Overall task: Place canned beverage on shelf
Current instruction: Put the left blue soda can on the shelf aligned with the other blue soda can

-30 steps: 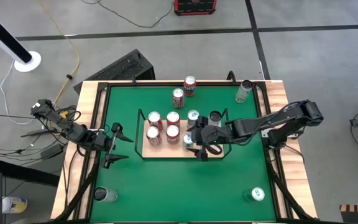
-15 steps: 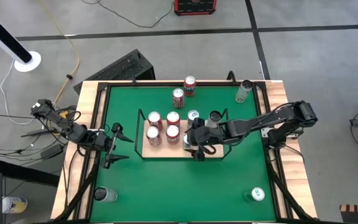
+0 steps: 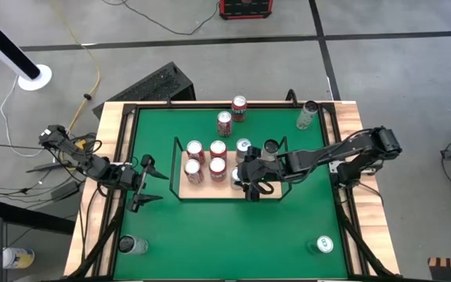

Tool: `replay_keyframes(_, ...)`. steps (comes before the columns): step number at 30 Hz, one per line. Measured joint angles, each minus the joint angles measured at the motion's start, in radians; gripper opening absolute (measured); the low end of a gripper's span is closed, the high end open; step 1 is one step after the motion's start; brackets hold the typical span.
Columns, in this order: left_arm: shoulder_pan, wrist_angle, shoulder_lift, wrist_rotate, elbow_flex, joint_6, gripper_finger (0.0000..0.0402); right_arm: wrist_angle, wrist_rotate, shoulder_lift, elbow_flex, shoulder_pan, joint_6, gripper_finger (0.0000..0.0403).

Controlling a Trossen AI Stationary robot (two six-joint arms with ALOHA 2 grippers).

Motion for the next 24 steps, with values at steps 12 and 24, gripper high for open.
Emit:
replay_keyframes(12, 0.0, 0.0, 0.0, 0.0, 0.0, 0.0, 0.0293, -0.055, 0.059, -0.018, 0.0, -0.001, 0.05, 0.0274)
replay_keyframes(24, 0.0, -0.001, 0.0, -0.001, 0.0, 0.0, 0.0293, -0.074, 0.103, -0.028, -0.001, -0.021, 0.089, 0.0276)
